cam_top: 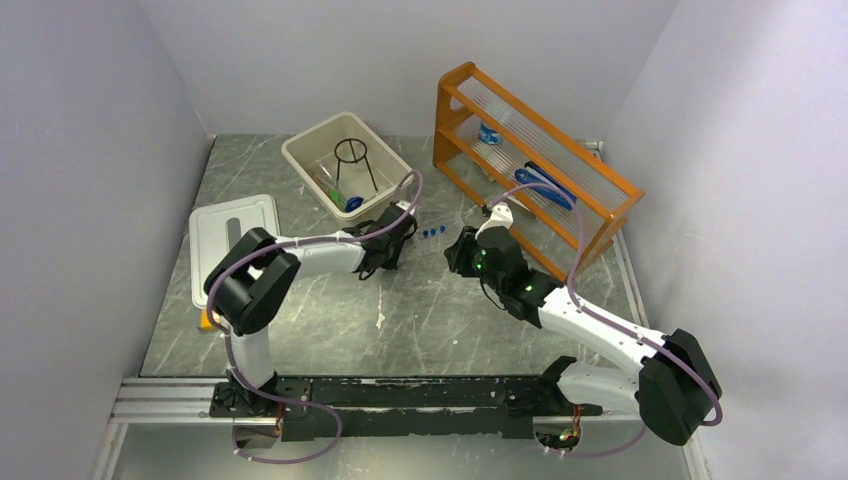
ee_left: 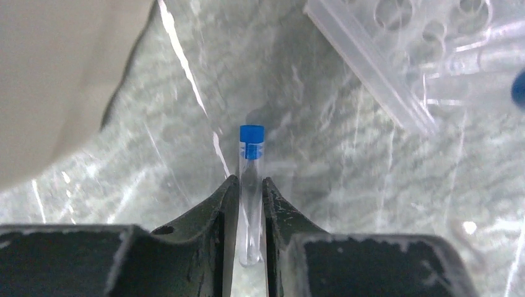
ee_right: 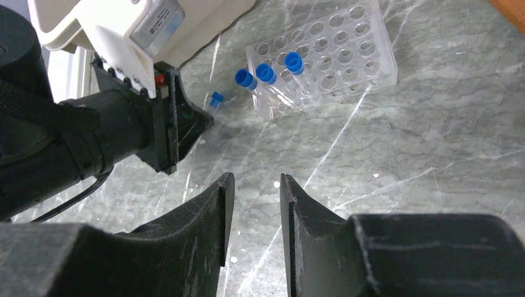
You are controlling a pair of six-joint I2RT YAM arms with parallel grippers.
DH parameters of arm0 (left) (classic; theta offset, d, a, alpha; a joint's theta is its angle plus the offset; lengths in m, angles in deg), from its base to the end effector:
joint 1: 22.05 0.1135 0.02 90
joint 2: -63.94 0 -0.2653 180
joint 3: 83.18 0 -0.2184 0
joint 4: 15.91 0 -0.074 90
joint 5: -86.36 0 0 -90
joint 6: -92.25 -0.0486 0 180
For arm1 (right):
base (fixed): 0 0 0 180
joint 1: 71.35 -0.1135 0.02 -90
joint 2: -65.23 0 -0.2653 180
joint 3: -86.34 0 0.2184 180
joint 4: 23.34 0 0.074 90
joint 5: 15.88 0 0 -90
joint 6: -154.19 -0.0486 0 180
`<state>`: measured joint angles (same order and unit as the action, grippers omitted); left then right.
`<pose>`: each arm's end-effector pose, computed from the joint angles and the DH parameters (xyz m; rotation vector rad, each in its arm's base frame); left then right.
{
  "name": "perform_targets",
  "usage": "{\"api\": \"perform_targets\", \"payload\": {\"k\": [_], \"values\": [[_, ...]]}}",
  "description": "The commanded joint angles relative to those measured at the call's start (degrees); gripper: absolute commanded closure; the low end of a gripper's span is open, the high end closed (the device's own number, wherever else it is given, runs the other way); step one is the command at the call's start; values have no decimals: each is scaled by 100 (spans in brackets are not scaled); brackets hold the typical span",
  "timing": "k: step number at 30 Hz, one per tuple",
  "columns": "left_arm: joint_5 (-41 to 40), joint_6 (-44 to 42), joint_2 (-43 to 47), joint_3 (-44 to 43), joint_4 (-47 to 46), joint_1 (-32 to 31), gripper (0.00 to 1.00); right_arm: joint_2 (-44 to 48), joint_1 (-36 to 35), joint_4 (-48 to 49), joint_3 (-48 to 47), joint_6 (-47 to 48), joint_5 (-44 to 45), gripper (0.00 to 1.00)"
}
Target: Organize the chemistry lab equipment
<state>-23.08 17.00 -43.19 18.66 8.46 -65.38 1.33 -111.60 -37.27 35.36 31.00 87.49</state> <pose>0.2735 -0.2358 0.1651 0.4652 2.3839 -0.0268 0.1785 0.1364 0.2481 0.0214 2.0732 0.5656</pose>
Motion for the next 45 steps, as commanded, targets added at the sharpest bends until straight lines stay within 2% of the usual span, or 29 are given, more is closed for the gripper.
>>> {"api": "perform_targets", "payload": {"k": [1,6,11,13,20,27,31,34,45], "values": [[642,577,199,315,959,-88,76,78,2,19,-74,-24,89,63],[779,738,252,376,1207,-86,64,53,4,35,-80,-71,60,64],[747,768,140,338,1385,-86,60,91,0,6,-76,-91,56,64],[804,771,91,340,1396,-83,63,115,2,-4,-67,-87,82,64],[746,748,250,426,1248,-93,84,159,7,-57,-100,-123,41,64],[885,455,1347,981,545,-303,87,8,1,74,-50,-253,-734,62],[1069,369,1880,1279,160,-534,86,-28,0,353,55,-515,-1475,56],[1302,303,2338,1518,-122,-666,86,-182,0,480,-63,-746,-1938,48],[1889,98,3507,1836,-559,-725,87,-812,8,149,-784,-1328,-2531,38]]}}
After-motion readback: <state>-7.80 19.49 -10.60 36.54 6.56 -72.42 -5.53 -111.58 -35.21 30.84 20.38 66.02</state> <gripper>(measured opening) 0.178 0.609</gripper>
